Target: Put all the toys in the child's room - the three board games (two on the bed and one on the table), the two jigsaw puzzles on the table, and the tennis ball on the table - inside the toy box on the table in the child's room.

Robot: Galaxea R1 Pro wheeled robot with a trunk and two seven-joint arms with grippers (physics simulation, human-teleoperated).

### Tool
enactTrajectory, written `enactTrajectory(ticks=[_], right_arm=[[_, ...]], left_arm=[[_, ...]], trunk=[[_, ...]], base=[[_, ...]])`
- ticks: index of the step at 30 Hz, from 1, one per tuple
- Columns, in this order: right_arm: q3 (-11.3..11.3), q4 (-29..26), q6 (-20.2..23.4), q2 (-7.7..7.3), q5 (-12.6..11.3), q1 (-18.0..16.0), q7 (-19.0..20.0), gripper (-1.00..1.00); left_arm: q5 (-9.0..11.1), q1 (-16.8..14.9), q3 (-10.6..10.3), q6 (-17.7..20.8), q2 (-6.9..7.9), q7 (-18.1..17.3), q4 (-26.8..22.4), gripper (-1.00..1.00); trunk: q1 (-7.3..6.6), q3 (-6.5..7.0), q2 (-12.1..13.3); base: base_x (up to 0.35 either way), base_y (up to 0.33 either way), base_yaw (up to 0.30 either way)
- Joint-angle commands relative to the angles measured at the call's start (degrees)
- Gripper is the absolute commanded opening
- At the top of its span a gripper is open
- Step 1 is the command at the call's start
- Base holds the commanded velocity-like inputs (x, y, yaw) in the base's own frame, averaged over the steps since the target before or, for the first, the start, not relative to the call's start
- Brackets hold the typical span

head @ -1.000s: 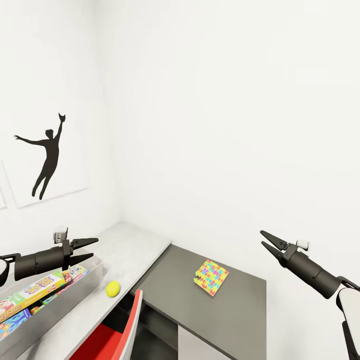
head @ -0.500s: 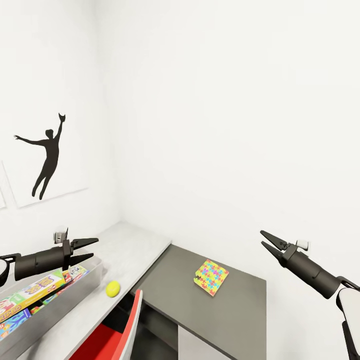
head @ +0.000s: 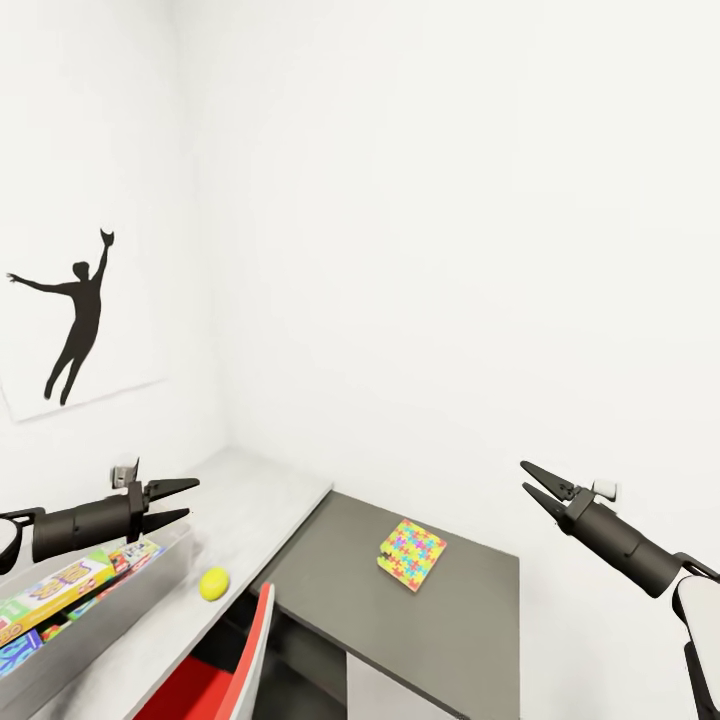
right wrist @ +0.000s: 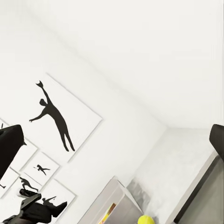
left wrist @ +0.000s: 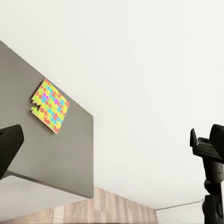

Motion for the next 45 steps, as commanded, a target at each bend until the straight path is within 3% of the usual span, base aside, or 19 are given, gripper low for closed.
enactTrajectory(ticks=[1, 28, 45], right_arm=[[-0.1, 0.0, 0.3, 0.01, 0.1, 0.0, 0.3, 1.00], [-0.5, 0.1, 0.4, -0.08, 0.0, 0.0, 0.3, 1.00], [-1.3, 1.0, 0.4, -0.14, 0.3, -0.1, 0.1, 1.00]], left_arm=[[-0.5, 0.0, -0.1, 0.0, 0.04, -0.6, 0.0, 1.00], [-0.5, 0.0, -0.1, 0.0, 0.04, -0.6, 0.0, 1.00], [-0.6, 0.0, -0.2, 0.0, -0.03, -0.5, 0.0, 1.00]], trunk=[[0.01, 0.05, 0.0], [0.01, 1.80, 0.0], [0.01, 1.82, 0.0]], base=[[-0.049, -0.017, -0.199], [-0.126, -0.182, -0.219], [-0.010, -0.025, -0.269]])
